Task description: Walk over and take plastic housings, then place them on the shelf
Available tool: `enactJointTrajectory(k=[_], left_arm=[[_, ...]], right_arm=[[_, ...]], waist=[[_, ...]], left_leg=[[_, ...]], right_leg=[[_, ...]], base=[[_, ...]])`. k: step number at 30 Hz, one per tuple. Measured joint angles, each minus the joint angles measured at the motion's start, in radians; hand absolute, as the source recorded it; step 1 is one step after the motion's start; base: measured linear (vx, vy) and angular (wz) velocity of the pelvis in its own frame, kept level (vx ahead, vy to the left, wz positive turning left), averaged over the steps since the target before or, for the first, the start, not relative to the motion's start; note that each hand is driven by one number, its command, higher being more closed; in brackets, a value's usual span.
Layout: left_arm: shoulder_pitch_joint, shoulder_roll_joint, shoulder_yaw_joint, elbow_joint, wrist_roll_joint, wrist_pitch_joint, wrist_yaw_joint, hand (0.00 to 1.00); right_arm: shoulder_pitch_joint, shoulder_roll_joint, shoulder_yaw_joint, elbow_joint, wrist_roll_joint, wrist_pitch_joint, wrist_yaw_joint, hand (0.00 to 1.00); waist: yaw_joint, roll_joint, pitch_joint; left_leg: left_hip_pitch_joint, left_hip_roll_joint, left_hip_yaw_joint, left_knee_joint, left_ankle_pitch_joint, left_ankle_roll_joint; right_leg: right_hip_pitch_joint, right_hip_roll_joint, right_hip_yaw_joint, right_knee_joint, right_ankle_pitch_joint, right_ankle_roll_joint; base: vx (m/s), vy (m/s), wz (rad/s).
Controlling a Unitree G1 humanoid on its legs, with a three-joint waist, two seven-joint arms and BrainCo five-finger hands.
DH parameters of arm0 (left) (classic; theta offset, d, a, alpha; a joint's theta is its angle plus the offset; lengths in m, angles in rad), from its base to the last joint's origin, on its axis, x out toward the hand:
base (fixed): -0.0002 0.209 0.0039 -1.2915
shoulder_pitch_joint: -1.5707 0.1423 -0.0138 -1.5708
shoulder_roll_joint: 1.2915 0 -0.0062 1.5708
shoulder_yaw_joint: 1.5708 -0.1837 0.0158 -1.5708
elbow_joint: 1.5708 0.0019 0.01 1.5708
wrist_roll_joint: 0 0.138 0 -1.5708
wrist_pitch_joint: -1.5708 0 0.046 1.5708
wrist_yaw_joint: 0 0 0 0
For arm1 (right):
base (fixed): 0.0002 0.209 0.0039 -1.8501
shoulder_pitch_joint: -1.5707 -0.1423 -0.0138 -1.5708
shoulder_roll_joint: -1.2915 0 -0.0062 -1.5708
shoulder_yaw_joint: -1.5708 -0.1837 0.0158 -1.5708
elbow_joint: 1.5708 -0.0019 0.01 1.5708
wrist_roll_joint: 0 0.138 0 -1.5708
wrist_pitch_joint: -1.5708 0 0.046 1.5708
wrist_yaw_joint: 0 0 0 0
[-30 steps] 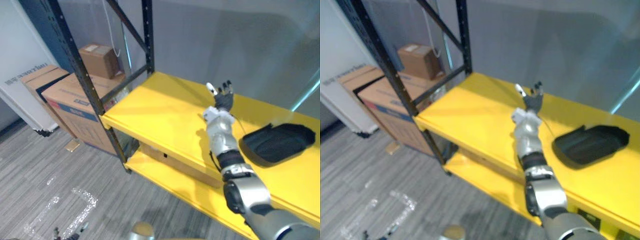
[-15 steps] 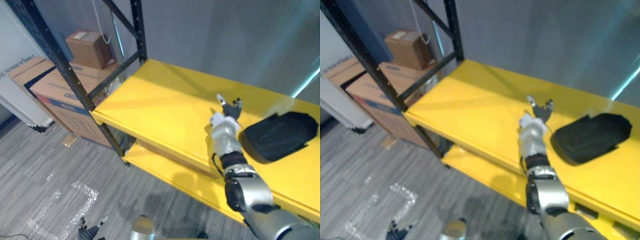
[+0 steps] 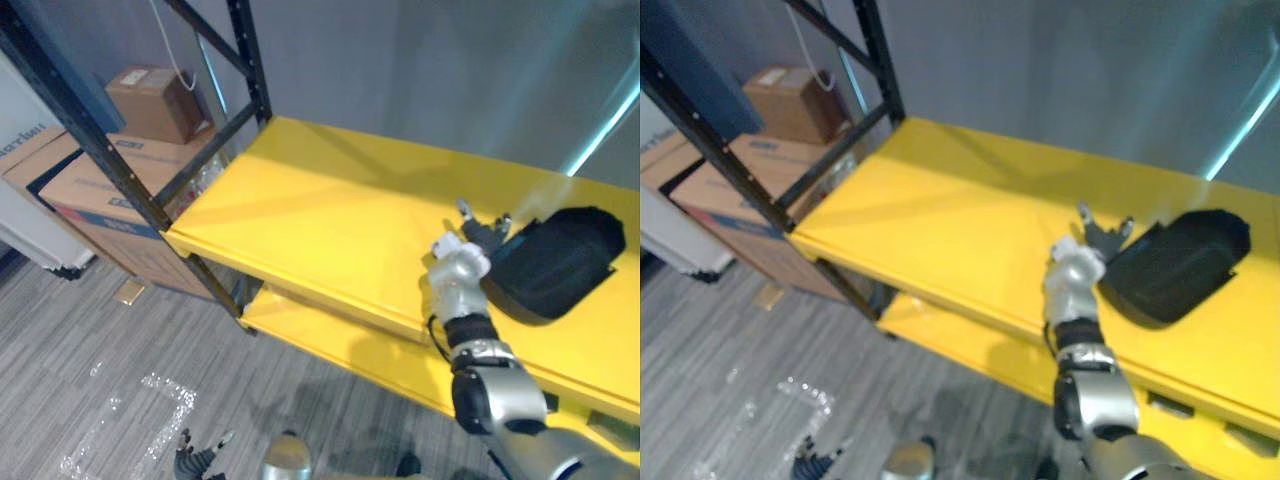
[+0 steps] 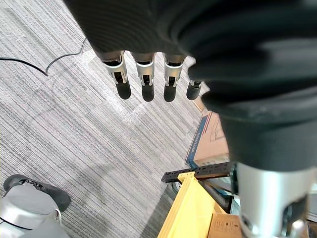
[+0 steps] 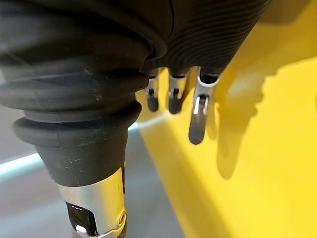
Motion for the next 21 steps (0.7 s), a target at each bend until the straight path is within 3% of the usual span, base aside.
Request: enactJointTrajectory(k=[9,21], left_arm=[[0.002,-0.023,-0.015,0.001,0.004,-0.026,0.002,0.00],[0.000,-0.028,-0.025,0.002,0.001,-0.025,-0.004,0.00]], right_arm=[[0.049,0.002,-0.023,-0.035,-0.049,-0.033,-0.022,0.00],[0.080,-0.013,-0.043,-0.072,-0.088,-0.033,-0.024,0.00]], waist=[[-0.006,0.002,0.001],[-0.028,0.001,0.001]], left_leg=[[0.023,-0.022,0.009,-0.047,0.024,0.008],[0.043,-0.035,0.028,-0.081,0.038,0.015]], right_leg=[[-0.005,-0.020,0.005,0.016,-0.006,0.007],[-0.012,-0.031,0.024,0.021,-0.008,0.015]], base=[[-0.01,0.008,-0.01],[0.00,0.006,-0.03]])
